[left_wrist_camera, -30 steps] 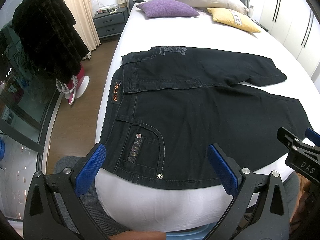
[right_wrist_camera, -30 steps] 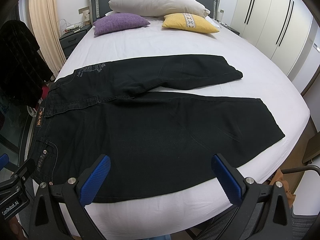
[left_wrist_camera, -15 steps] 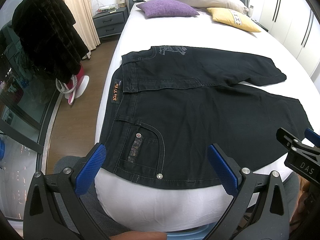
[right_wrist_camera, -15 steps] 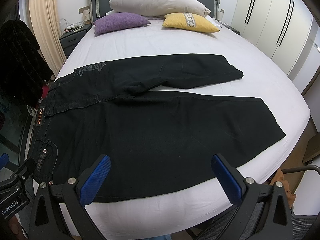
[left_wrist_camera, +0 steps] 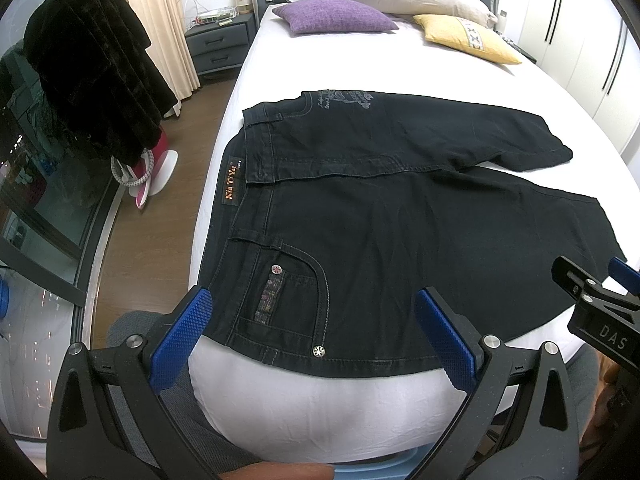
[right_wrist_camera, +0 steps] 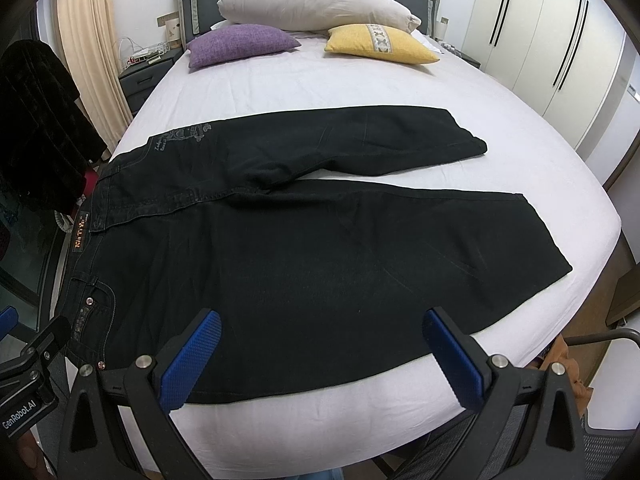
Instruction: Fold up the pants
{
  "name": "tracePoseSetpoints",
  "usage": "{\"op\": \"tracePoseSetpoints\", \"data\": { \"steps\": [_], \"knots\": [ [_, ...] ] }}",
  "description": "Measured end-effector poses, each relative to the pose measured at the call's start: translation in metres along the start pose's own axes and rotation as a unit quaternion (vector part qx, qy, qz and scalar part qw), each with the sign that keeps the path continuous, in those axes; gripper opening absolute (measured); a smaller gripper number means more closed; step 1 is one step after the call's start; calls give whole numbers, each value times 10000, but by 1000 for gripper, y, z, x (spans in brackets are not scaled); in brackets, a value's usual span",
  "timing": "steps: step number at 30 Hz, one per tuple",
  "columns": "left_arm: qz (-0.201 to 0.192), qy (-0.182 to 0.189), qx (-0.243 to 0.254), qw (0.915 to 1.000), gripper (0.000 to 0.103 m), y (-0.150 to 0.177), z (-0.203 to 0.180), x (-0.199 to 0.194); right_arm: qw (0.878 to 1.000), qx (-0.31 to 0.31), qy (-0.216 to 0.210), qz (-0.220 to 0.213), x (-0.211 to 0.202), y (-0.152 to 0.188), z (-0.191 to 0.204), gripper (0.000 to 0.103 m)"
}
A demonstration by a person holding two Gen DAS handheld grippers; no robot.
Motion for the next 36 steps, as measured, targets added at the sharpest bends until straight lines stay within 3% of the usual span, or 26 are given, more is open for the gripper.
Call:
{"op": "tracePoseSetpoints", "data": {
  "steps": [36],
  "knots": [
    [78, 46, 1, 10000, 103, 3, -3, 7, 10000, -19, -19, 58, 5, 6, 1, 103]
  ]
}}
Point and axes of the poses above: each gripper's, at about its wrist camera, not at the fingertips, and x roughly the way its jaws point, z to its left, y to its underside, the point moved 7 cm from there along x, roughly the way its jaws point, and after that the axes turned 10 degrees about x, right-handed, at the moved point
